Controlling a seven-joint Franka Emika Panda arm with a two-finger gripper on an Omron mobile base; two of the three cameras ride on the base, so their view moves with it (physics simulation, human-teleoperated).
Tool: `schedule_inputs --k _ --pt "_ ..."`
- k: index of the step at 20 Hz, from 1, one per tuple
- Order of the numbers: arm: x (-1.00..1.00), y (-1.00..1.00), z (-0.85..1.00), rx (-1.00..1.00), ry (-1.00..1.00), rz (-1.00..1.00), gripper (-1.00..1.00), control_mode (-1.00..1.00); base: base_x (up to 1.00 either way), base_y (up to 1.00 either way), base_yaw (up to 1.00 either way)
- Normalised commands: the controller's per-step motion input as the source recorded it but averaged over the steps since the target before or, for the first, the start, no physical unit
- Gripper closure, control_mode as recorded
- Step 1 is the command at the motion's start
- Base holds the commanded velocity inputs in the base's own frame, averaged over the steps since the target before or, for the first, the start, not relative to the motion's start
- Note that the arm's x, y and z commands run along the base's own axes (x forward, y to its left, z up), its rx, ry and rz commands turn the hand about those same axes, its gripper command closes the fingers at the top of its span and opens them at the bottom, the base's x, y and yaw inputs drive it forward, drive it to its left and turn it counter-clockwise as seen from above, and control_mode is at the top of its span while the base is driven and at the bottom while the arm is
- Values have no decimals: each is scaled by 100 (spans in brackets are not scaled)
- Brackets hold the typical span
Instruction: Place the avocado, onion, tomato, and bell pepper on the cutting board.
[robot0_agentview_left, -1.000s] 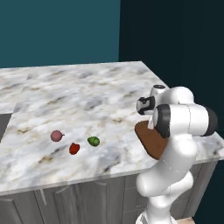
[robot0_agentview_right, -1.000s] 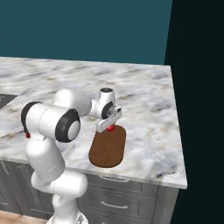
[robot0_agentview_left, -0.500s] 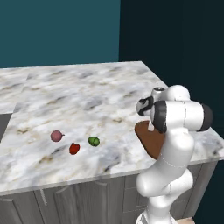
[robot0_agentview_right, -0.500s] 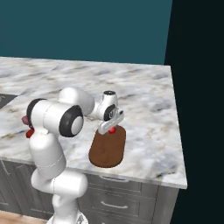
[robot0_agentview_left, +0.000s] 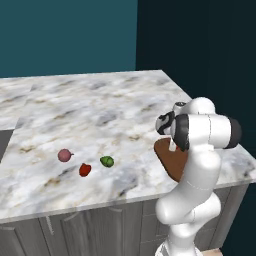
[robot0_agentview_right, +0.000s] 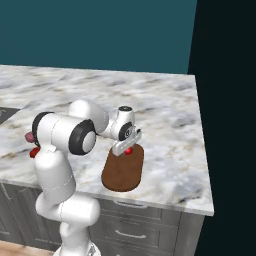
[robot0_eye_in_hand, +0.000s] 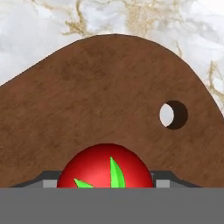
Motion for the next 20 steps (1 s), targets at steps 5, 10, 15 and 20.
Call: schedule_inputs --k 5,10,15,20 --pt "0 11 30 -2 2 -2 -100 -100 0 0 0" --pt "2 28 86 2 1 -3 -100 -100 0 0 0" --pt "0 72 24 9 -1 -10 -100 -100 0 0 0" --pt "0 100 -1 0 5 -2 -100 -100 0 0 0"
